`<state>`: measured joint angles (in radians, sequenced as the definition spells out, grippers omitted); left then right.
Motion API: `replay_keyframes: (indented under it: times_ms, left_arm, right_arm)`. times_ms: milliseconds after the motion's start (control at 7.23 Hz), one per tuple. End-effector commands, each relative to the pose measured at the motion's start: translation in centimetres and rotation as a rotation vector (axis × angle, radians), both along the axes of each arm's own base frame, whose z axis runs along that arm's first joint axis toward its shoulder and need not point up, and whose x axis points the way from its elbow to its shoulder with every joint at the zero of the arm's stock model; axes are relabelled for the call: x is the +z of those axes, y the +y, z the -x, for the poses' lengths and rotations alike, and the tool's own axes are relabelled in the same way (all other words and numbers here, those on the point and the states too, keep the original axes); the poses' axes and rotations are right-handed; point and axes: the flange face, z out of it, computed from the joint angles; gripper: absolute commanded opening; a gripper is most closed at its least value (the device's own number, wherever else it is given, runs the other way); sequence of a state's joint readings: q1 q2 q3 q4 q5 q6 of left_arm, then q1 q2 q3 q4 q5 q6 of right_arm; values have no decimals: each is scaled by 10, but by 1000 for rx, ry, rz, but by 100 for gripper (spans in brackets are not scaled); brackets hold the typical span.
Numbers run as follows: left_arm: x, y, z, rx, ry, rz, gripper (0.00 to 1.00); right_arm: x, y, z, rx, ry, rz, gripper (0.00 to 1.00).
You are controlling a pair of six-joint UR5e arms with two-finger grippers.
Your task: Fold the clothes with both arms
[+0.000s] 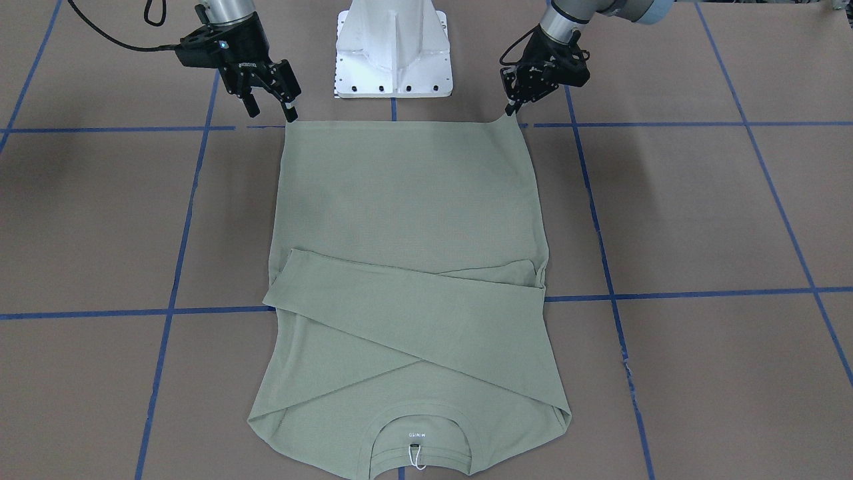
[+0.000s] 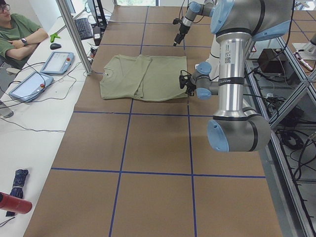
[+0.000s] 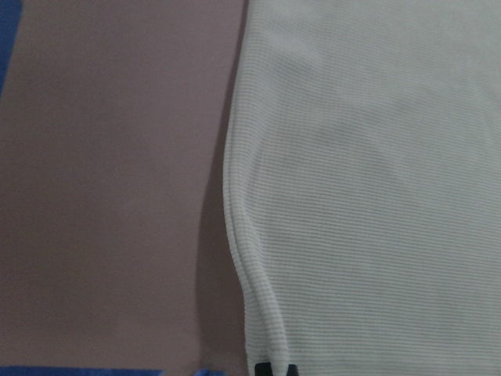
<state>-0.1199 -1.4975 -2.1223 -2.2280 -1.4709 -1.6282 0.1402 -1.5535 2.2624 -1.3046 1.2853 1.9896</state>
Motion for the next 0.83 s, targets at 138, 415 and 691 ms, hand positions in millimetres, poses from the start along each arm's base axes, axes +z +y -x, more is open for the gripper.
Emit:
replay_keyframes:
  times_ms: [138, 415, 691]
  left_arm:
    - [-3, -13, 11, -153, 34, 31, 0]
    - [-10, -12, 16, -153, 49, 23, 0]
    - [-17, -13, 19, -159, 63, 21, 0]
  right_arm:
    - [23, 32, 11, 21, -56, 45, 93]
    - [58, 54, 18, 48, -23, 48, 88]
    - [66, 72, 34, 60, -16, 15, 77]
